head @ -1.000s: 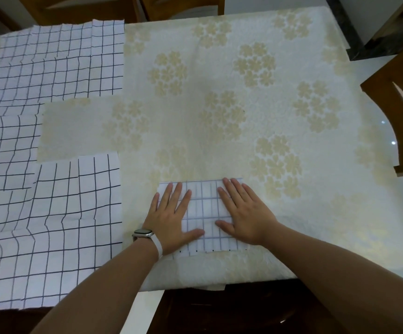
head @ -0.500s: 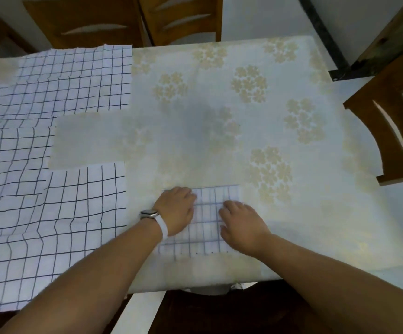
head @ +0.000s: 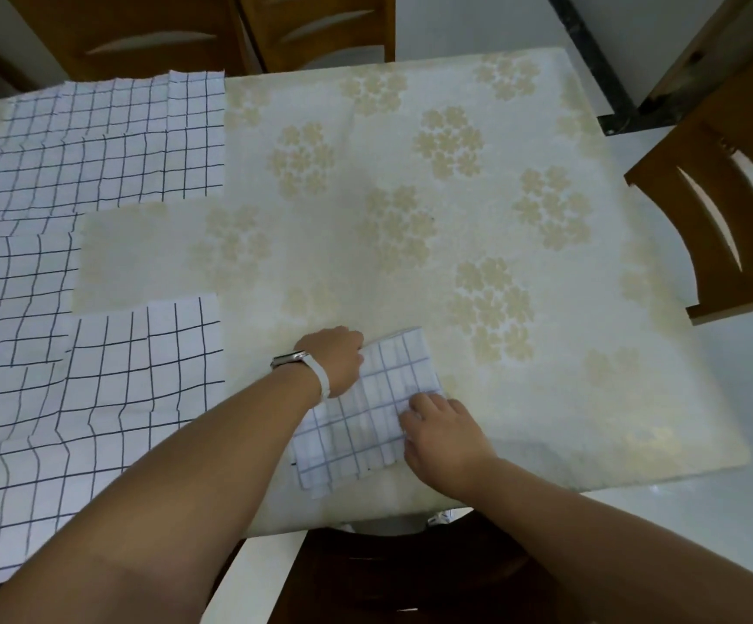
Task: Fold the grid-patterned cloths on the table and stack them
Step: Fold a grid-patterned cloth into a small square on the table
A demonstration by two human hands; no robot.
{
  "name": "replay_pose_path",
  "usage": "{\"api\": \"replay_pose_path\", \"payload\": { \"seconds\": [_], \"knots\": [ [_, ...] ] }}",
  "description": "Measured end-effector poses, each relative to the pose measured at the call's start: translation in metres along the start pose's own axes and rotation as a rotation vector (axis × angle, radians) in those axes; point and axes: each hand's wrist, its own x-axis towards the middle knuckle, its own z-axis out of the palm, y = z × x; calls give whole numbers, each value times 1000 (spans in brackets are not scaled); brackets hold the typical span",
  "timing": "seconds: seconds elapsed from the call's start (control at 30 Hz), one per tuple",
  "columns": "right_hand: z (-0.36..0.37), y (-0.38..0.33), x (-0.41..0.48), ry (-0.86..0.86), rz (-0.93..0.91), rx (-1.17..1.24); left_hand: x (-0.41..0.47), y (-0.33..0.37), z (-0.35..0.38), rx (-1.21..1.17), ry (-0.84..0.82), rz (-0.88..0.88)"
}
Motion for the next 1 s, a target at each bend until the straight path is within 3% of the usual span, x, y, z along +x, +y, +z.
{"api": "replay_pose_path", "payload": {
  "seconds": [0.13,0.23,0.47,0.57,0.7,0.8,1.0],
  "knots": [
    [-7,2,3,52,184,110,-25,-15,8,-416,64,-201],
    [-10,-4,5,-8,356,289,-49,-18,16,-655,183,-309],
    [-22,-8,25,214,789,991,-93,-19,24,-932,425,-251],
    [-28,-3,32,126,858,1301,-100,-18,18,-1065,510,-294],
    [-34,-5,34,-97,755,1672,-100,-22,22,-1214,519,-406],
    [-32,-9,35,-117,697,1692,-96,-24,27,-1304,487,-518],
    [-37,-9,31,28,723,1447,-97,-13,26,-1388,511,-568]
  ]
}}
